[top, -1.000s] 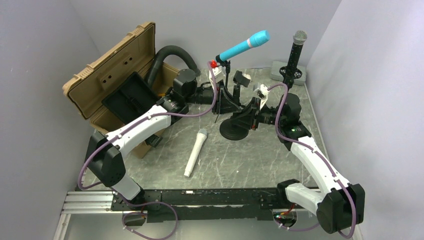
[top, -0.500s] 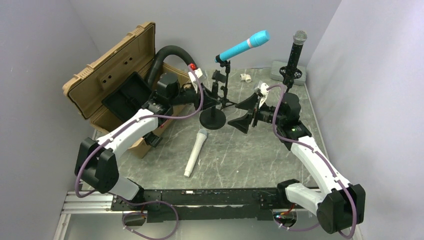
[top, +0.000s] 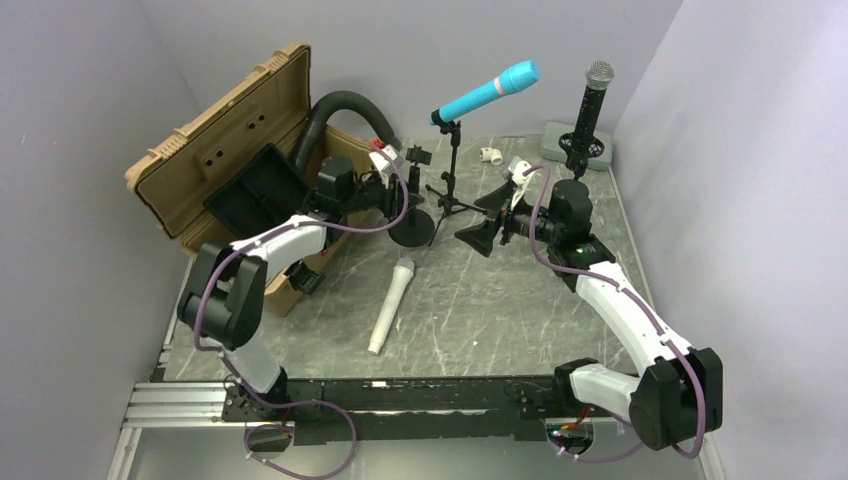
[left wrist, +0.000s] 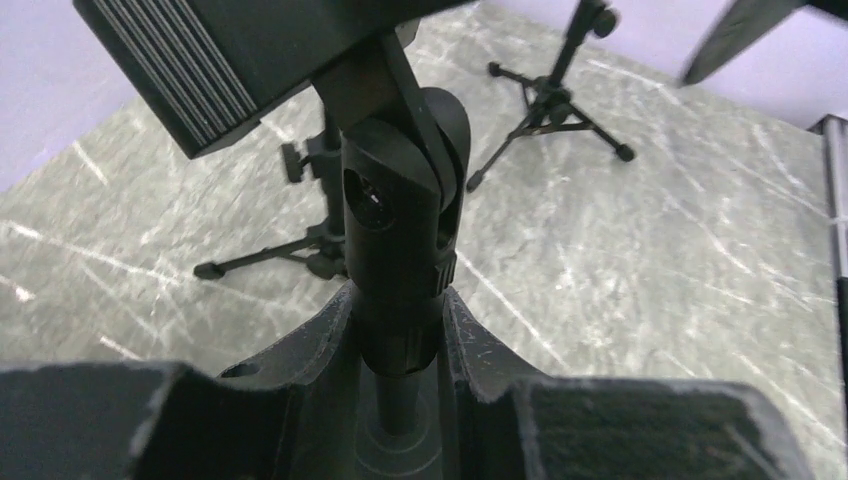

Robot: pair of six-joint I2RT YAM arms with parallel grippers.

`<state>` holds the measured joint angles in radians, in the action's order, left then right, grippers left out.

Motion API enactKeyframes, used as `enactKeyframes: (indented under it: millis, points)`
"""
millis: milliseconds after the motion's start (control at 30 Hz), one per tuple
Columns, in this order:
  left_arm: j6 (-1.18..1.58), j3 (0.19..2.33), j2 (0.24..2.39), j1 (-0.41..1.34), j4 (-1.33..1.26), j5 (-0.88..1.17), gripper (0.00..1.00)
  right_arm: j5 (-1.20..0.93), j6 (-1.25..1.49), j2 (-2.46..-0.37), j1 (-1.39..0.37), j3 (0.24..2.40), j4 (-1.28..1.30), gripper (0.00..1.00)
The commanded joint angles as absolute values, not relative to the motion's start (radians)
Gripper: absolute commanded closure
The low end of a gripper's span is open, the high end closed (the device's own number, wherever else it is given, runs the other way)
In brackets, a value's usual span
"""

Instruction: Remove the microphone from the stand

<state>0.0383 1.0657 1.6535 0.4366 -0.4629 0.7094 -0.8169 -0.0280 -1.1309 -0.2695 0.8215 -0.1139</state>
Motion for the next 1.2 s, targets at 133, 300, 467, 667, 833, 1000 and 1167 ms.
enactKeyframes:
  millis: [133, 300, 467, 667, 833, 1000, 1167]
  points:
    - [-0.028, 1.137, 1.776, 0.417, -0.694, 0.652, 1.0, -0.833, -0.059, -1.089, -0.266, 0.806, -0.161, 0.0]
    - [-0.026, 1.143, 1.84, 0.411, -0.754, 0.628, 1.0, -0.851, -0.053, -1.089, -0.264, 0.797, -0.17, 0.0]
    - [-0.039, 1.126, 1.871, 0.411, -0.811, 0.579, 1.0, -0.86, -0.049, -1.085, -0.26, 0.787, -0.177, 0.0]
    - [-0.037, 1.177, 1.911, 0.402, -0.806, 0.573, 1.0, -0.868, -0.038, -1.093, -0.253, 0.788, -0.18, 0.0]
    - [-0.038, 1.254, 1.96, 0.402, -0.725, 0.574, 0.94, -0.87, -0.033, -1.1, -0.244, 0.788, -0.183, 0.0]
    - [-0.053, 1.259, 1.986, 0.402, -0.713, 0.56, 0.92, -0.871, -0.036, -1.098, -0.237, 0.788, -0.178, 0.0]
    - [-0.053, 1.228, 1.983, 0.402, -0.752, 0.571, 0.84, -0.875, -0.034, -1.103, -0.236, 0.782, -0.184, 0.0]
